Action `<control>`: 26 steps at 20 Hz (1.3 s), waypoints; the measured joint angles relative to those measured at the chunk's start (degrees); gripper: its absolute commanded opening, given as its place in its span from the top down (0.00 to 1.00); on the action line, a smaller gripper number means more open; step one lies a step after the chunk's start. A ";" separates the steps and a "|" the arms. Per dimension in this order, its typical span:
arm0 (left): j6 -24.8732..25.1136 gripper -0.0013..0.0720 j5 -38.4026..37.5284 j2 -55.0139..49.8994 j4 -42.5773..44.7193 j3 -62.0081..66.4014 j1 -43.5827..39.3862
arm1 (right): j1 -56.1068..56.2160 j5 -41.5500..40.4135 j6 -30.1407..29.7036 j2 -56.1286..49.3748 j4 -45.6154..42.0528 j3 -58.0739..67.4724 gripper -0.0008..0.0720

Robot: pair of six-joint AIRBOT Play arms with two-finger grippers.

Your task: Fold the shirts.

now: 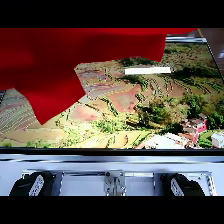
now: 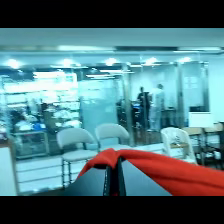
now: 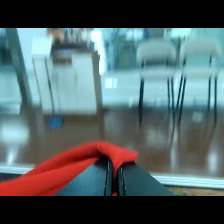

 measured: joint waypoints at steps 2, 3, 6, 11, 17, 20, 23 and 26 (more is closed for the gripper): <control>-3.32 0.92 -1.49 1.18 4.72 1.25 0.00 | 0.00 5.20 2.73 2.43 -5.27 0.94 0.89; -4.63 0.92 -2.91 1.44 7.28 1.33 0.00 | 0.00 8.48 3.76 3.04 -7.87 1.25 0.89; -6.78 0.92 -7.06 1.22 11.96 -1.05 -0.04 | 0.09 18.93 5.49 1.60 -13.07 1.64 0.89; -7.78 0.92 -13.81 -3.30 14.58 -12.81 -0.07 | 0.09 35.06 4.83 -10.45 -15.98 -0.83 0.89; -8.02 0.92 -13.35 -17.94 15.45 -28.59 -0.20 | 0.11 29.57 4.39 -31.63 -13.18 -9.77 0.89; -8.00 0.92 -8.72 -28.89 14.03 -31.58 -0.61 | 0.09 19.71 5.51 -41.86 -7.69 -11.47 0.89; -7.23 0.92 -3.58 -39.54 8.13 -32.72 -1.18 | 0.20 9.03 7.43 -48.89 -1.62 -12.04 0.89; -6.78 0.92 -1.05 -48.09 2.51 -33.18 -2.38 | 1.20 1.53 8.63 -53.94 2.34 -12.26 0.89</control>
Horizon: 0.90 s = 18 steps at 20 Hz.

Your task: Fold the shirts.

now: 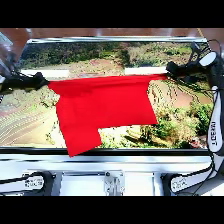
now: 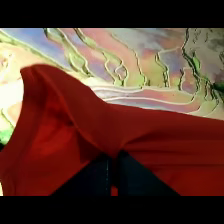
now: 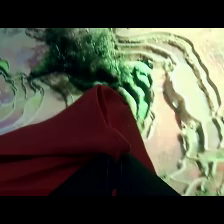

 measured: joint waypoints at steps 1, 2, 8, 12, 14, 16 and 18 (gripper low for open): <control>0.09 0.92 0.35 -2.14 -1.18 -0.04 -0.57 | 0.50 -1.03 0.35 -1.40 0.66 -0.07 0.89; 0.11 0.87 0.52 -4.17 -2.16 -0.11 -1.22 | 1.14 -1.81 0.42 -2.73 1.18 -0.11 0.84; -0.07 0.15 -6.86 -8.35 -3.48 3.23 0.20 | 2.40 -0.52 -2.38 -3.76 1.57 0.74 0.09; -1.25 0.27 -25.66 -7.54 3.39 6.36 8.92 | -1.44 13.88 -5.60 0.55 -11.93 1.86 0.09; 0.96 0.06 -32.59 -5.20 5.20 2.91 13.44 | -5.11 21.73 -6.36 1.77 -14.88 0.81 0.09; 2.80 0.01 -34.71 -2.60 5.90 -3.76 16.41 | -8.68 26.93 -6.73 2.45 -11.61 -2.14 0.09; 4.79 0.02 -34.10 -0.85 5.51 -12.41 18.01 | -10.88 28.44 -6.86 2.78 -5.81 -6.12 0.09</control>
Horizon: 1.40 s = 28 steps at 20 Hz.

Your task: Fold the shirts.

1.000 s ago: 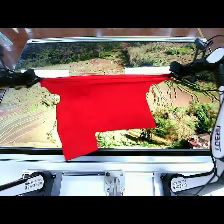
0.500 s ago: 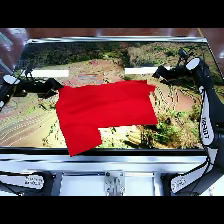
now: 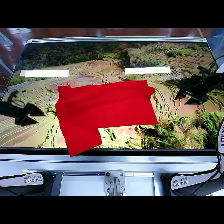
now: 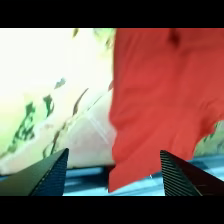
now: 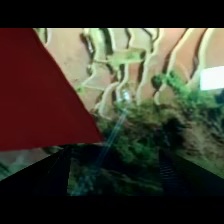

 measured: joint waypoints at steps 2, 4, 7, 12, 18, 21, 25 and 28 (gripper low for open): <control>2.82 0.10 2.67 0.83 -3.28 -7.56 0.31 | -0.35 -0.02 -0.28 0.17 5.05 -3.61 0.09; 5.14 0.10 6.14 1.09 -6.29 -12.55 -0.02 | 0.42 -1.16 -1.07 0.33 7.74 -5.86 0.09; 7.08 0.10 10.71 0.28 -9.07 -16.37 -1.88 | 2.19 -2.10 -2.78 0.39 8.81 -7.41 0.09; 8.15 0.29 17.16 -1.99 -13.60 -18.18 -6.45 | 3.13 -2.27 -3.87 0.39 8.68 -8.17 0.09; 8.00 0.90 25.05 -2.93 -14.67 -18.58 -10.86 | 3.28 -1.95 -3.85 0.39 6.95 -8.74 0.07; 7.96 0.92 25.55 -2.99 -15.26 -18.58 -11.65 | 3.21 -1.88 -3.32 0.37 5.01 -12.04 0.07; 8.09 0.92 24.92 -2.36 -14.99 -18.58 -12.07 | 3.23 -4.50 -2.60 -2.25 7.56 -17.25 0.07; 9.40 0.92 24.06 -1.25 -14.97 -18.58 -12.11 | 3.34 -6.27 -2.40 -5.14 10.99 -18.71 0.09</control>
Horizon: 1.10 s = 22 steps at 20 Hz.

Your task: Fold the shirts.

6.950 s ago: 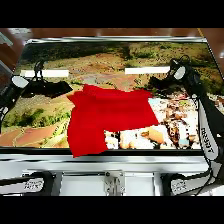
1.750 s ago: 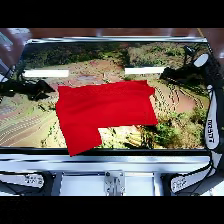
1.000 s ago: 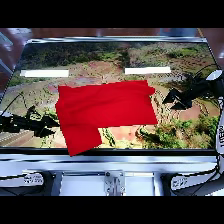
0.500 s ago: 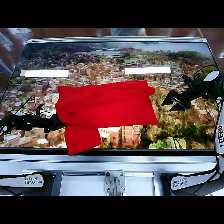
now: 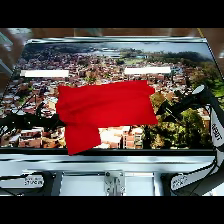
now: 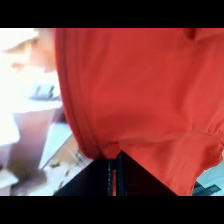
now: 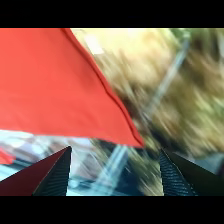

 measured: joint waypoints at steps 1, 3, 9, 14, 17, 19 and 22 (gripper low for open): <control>0.35 0.92 -0.24 0.42 -0.17 0.00 -0.07 | 0.04 -0.76 0.13 -0.76 0.68 -0.26 0.09; 0.98 0.92 -0.55 1.14 -0.24 0.02 -0.07 | 0.13 -1.79 0.68 -1.75 1.88 -0.57 0.09; 1.36 0.92 -1.40 2.25 -0.39 1.05 -0.07 | 4.46 -4.17 -1.05 -3.19 1.64 -0.96 0.89; 1.36 0.93 -3.02 9.44 -0.26 8.94 -0.09 | 5.68 -4.83 -7.19 3.26 5.77 1.42 0.89; 1.33 0.92 -3.76 18.36 -0.22 21.29 -0.09 | 5.38 -5.35 -12.04 12.00 8.41 9.09 0.89; 1.33 0.92 -2.69 24.74 -0.33 33.27 0.00 | 4.98 -8.09 -14.05 19.19 9.62 18.10 0.89; 0.35 0.92 0.92 32.98 1.14 52.54 0.20 | 4.72 -14.29 -14.43 29.49 9.73 32.26 0.89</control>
